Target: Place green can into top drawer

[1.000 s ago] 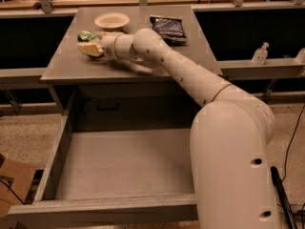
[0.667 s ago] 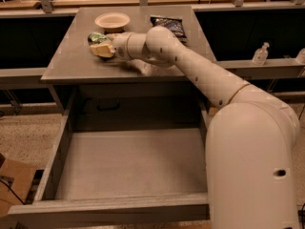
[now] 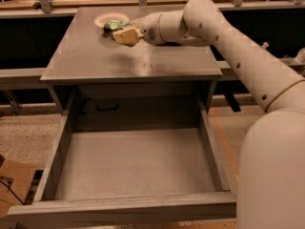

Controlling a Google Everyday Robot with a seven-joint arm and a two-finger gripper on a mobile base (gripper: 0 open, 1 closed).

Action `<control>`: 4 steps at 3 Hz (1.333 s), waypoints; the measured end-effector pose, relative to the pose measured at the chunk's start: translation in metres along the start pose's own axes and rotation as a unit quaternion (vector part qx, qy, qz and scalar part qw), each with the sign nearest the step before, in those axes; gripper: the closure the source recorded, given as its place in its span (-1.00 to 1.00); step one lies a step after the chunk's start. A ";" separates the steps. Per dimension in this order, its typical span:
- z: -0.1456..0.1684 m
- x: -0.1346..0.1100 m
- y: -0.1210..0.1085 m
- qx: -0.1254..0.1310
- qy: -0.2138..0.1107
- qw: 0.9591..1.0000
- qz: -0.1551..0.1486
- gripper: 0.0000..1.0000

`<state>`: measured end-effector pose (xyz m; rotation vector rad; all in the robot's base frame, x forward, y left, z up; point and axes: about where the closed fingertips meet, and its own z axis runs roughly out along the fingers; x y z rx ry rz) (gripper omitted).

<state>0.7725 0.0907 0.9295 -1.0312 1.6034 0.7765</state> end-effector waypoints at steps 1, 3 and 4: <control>-0.056 -0.005 0.034 -0.060 -0.001 0.998 0.001 1.00; -0.067 0.001 0.045 -0.082 0.004 0.997 0.005 1.00; -0.070 0.021 0.062 -0.099 0.007 0.995 0.021 1.00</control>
Offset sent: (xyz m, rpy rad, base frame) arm -0.0506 -0.0316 0.0183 0.0126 0.0287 0.1093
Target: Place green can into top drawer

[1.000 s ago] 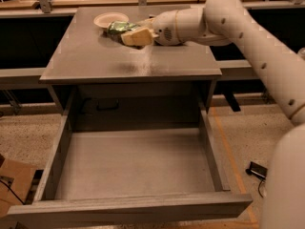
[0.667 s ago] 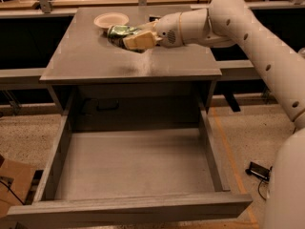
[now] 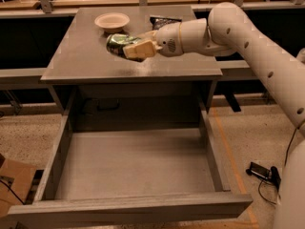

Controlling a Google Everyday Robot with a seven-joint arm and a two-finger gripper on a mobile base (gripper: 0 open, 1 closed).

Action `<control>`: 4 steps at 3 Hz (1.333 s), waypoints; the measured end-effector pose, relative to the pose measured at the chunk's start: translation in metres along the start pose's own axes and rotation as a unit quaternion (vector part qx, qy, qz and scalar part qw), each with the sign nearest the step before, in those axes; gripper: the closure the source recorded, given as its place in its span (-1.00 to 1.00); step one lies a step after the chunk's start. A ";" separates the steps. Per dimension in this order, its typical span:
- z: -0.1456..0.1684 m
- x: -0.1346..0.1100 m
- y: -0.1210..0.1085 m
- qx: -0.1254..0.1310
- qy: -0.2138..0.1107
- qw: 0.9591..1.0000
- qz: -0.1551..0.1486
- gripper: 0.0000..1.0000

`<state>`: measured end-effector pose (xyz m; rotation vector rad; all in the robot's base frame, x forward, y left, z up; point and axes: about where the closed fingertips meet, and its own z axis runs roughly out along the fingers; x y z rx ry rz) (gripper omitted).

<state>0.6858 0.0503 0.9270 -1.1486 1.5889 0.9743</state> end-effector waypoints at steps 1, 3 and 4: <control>-0.007 0.028 0.033 -0.012 -0.004 1.000 0.028 1.00; -0.006 0.114 0.117 -0.033 0.028 0.994 0.102 1.00; 0.001 0.138 0.133 -0.045 0.045 0.991 0.117 1.00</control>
Offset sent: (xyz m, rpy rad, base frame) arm -0.1448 -0.0068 -0.1234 -0.0123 0.2587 0.0461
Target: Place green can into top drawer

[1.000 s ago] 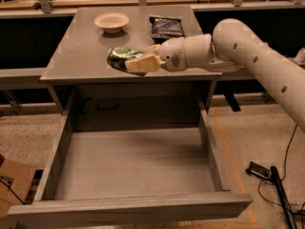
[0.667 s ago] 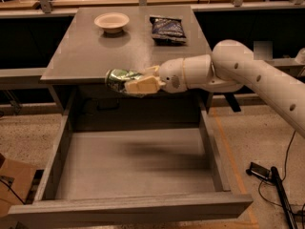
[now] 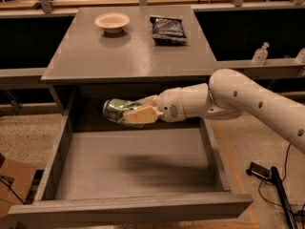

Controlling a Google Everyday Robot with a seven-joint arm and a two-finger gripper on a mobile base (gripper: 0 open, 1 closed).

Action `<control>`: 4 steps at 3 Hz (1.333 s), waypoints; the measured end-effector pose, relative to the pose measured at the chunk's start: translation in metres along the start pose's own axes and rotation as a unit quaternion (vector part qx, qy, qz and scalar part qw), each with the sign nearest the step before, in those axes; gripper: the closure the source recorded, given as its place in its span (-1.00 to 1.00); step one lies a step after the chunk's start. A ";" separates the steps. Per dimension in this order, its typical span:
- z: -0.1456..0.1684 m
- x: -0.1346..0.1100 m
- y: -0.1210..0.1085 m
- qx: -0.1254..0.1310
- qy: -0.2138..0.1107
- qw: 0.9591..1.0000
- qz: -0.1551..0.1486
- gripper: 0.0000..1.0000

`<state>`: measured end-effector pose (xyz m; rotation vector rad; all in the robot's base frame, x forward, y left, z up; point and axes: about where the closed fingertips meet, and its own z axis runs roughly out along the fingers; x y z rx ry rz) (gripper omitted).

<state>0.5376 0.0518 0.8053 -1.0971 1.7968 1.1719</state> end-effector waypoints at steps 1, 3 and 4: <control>0.007 0.003 -0.003 -0.017 0.012 1.000 -0.001 1.00; 0.030 0.087 -0.002 -0.053 0.007 0.997 0.052 1.00; 0.048 0.133 -0.002 -0.064 0.018 0.996 0.057 1.00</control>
Offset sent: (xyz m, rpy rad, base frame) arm -0.0331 -0.0030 -0.1040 0.0405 0.1837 0.0706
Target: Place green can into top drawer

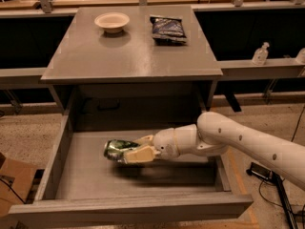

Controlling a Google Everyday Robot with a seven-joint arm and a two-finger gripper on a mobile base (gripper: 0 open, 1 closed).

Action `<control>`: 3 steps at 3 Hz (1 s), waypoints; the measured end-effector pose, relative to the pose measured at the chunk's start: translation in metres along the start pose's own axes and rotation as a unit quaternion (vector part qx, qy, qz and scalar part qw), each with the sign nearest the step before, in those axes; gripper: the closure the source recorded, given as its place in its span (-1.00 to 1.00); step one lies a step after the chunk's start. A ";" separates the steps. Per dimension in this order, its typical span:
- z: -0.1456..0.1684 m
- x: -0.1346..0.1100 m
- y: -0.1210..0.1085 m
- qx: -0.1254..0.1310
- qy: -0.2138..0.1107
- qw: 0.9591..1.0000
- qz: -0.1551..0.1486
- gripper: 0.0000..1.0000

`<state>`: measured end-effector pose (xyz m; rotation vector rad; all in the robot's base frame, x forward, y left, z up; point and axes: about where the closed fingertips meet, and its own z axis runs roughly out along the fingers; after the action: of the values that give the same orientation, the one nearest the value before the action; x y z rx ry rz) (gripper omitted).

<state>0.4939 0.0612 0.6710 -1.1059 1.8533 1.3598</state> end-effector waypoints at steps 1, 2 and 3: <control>0.012 0.032 -0.007 0.002 0.007 1.000 0.006 0.65; 0.015 0.045 -0.011 0.014 0.009 1.000 0.005 0.19; 0.014 0.045 -0.007 0.021 0.013 1.000 -0.006 -0.28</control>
Offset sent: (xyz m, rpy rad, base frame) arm -0.0148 -0.0068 -0.0629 -0.0495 -0.0085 -0.0473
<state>0.4779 0.0608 0.6256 -1.1170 1.8829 1.2987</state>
